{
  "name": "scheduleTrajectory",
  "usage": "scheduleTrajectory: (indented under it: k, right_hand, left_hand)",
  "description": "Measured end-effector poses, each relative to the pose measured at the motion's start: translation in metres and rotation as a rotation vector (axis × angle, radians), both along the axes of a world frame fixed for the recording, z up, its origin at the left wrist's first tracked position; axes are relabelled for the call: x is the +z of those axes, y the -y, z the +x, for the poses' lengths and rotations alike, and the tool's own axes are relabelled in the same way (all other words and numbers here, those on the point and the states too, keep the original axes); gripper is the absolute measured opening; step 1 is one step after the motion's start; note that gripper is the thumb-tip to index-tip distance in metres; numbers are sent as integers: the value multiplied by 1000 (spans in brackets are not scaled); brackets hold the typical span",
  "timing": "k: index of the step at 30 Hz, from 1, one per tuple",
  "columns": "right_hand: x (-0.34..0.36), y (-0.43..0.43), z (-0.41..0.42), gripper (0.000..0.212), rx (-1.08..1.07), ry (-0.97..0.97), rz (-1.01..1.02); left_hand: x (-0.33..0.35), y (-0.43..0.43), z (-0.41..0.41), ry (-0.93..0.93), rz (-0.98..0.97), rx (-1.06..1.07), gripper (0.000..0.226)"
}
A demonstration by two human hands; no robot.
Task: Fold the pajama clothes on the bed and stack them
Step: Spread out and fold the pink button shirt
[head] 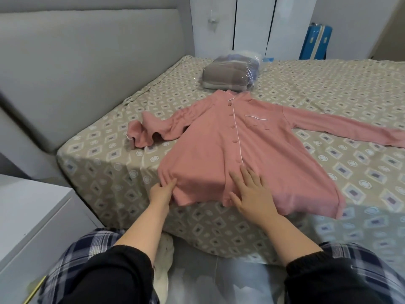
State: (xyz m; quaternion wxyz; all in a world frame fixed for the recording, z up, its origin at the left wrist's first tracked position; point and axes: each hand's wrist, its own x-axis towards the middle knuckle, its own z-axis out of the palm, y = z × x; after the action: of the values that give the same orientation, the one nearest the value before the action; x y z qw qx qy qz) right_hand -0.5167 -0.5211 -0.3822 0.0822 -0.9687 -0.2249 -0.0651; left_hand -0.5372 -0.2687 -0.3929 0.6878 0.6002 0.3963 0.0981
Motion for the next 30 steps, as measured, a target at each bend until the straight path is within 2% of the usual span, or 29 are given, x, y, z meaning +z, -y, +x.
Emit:
scheduleTrajectory:
  k: [2, 5, 8, 11, 13, 15, 17, 18, 20, 22, 24, 26, 30]
  right_hand:
    - [-1, -4, 1, 63, -50, 14, 29]
    - [-1, -14, 0, 60, -111, 43, 42]
    - [2, -26, -2, 66, -142, 52, 68]
    - [7, -31, -4, 70, -127, 111, 151]
    - [7, -31, -6, 60, -117, 156, 180]
    - [5, -29, -6, 50, -81, 154, 142]
    - [3, -23, -5, 53, -29, 134, 75]
    - [2, -19, -4, 55, -9, 120, 60]
    - [3, -12, -4, 56, 16, 90, 42]
    - [2, -5, -4, 55, 26, 73, 10]
    - [2, 1, -4, 55, 21, 49, -16]
    - [4, 9, -2, 51, -23, 50, -24]
    - [11, 35, 7, 36, -241, 138, 79]
  left_hand:
    - [-3, -5, -4, -17, 26, -59, 30]
    - [4, -18, -10, -41, 317, -107, 16]
    - [17, -38, -14, -95, 474, -122, 13]
    - [14, -55, -19, -235, 594, -100, 20]
    - [9, -54, -25, -337, 682, -109, 23]
    - [5, -47, -26, -363, 703, -78, 29]
    - [7, -32, -21, -335, 773, 2, 57]
    - [11, -22, -19, -291, 884, 21, 68]
    - [16, 2, -13, -103, 1195, -113, 73]
    - [18, 31, -8, 121, 1452, -432, 66]
    - [14, 57, -2, 237, 1525, -722, 58]
    - [7, 79, 5, 218, 1550, -877, 57]
    - [7, 109, 21, 143, 1549, -834, 59]
